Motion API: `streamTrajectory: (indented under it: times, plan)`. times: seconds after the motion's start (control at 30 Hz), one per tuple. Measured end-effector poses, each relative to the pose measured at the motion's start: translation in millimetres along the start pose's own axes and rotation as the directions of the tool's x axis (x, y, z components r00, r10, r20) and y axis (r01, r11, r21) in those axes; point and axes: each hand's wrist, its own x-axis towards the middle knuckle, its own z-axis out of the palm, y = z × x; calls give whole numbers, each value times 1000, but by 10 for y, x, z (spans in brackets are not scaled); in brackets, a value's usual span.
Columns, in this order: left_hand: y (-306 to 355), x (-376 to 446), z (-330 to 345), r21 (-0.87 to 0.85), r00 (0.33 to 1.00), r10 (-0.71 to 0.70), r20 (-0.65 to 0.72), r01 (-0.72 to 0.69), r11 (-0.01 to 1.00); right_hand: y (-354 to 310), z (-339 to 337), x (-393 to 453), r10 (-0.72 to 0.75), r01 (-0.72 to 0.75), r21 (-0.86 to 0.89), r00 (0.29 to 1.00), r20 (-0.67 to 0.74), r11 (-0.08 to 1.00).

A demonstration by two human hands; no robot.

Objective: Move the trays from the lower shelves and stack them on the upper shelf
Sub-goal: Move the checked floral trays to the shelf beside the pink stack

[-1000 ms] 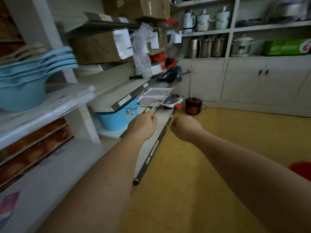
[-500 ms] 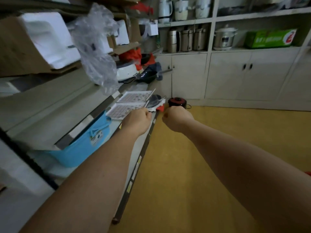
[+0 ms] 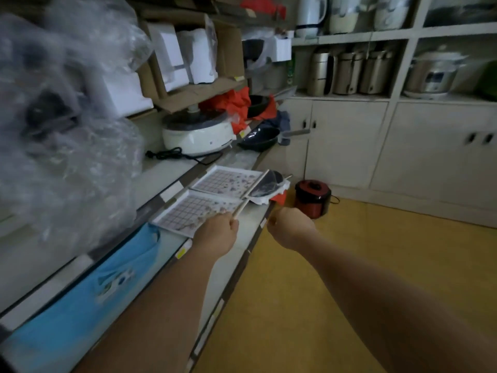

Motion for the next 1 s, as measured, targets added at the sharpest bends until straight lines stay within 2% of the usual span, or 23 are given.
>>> streamTrajectory:
  times: [0.37,0.5,0.6,0.73,0.83,1.0]
  plan:
    - [120,1923,463,7,983,-167,75,167,986,370,-82,2138,-121,133,-73,982,148,988]
    - [-35,2400,648,15,949,-311,57,311,950,368,25,2870,-227,254,-105,950,216,962]
    - [-106,2630,839,-11,905,-424,21,425,905,332,182,3316,-354,402,-117,887,295,908]
    - [-85,2826,1026,-58,805,-593,-14,592,804,269,376,3708,-486,578,-152,778,398,801]
    - [-19,2867,1124,-55,749,-663,22,663,747,245,510,3871,-538,662,-163,708,458,732]
    - [-58,2905,1241,-25,629,-775,52,777,629,174,731,4055,-626,775,-82,563,539,626]
